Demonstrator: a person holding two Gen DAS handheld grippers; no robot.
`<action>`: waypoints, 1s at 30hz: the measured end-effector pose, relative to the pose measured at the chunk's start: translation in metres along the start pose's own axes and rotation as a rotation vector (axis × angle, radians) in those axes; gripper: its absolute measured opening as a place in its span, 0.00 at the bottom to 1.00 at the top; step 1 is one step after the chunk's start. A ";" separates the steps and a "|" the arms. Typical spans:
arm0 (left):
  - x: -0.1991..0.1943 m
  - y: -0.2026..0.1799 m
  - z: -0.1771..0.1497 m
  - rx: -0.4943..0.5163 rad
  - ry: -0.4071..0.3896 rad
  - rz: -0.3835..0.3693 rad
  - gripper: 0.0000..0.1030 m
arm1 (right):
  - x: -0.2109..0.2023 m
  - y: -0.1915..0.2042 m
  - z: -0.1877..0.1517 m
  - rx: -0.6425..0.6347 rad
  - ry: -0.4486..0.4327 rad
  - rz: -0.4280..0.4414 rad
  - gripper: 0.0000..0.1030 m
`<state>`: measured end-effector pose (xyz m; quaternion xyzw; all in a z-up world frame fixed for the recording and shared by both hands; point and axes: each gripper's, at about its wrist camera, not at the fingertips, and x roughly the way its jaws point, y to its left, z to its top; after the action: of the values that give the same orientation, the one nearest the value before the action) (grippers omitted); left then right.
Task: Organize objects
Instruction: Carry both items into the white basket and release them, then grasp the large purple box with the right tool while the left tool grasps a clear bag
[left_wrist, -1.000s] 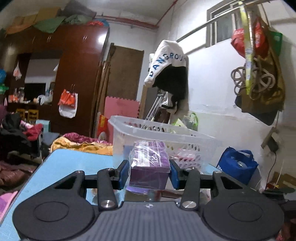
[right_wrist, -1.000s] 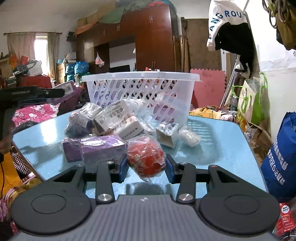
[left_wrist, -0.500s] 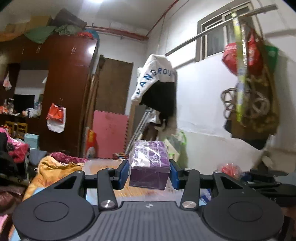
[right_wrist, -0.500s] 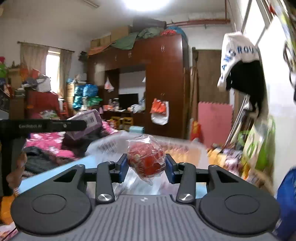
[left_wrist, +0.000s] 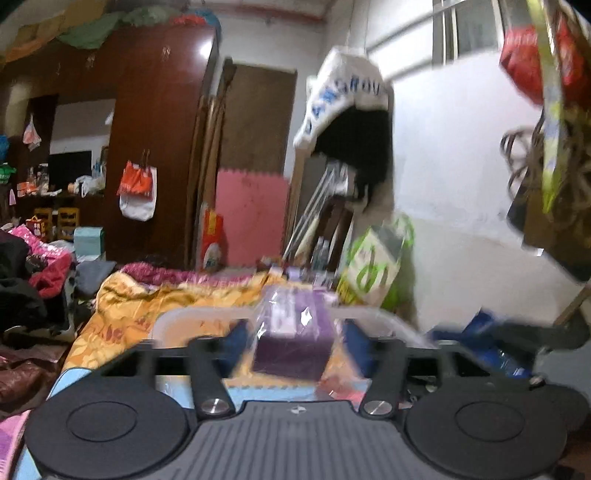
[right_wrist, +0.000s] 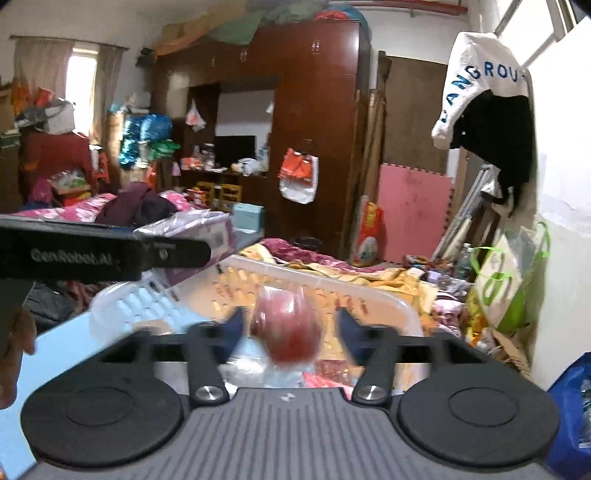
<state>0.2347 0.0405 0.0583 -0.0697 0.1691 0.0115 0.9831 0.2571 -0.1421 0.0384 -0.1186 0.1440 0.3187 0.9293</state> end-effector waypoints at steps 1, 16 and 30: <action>0.004 0.001 -0.001 0.006 0.022 0.019 0.81 | -0.003 0.002 -0.001 -0.019 -0.011 -0.021 0.93; -0.113 0.015 -0.126 0.013 -0.019 -0.116 0.81 | -0.099 0.006 -0.147 0.160 -0.002 0.284 1.00; -0.079 0.007 -0.162 -0.043 0.119 -0.199 0.81 | -0.079 0.017 -0.167 0.155 0.031 0.262 0.96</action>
<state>0.1065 0.0246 -0.0672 -0.1078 0.2191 -0.0864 0.9659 0.1541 -0.2252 -0.0920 -0.0315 0.1967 0.4233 0.8838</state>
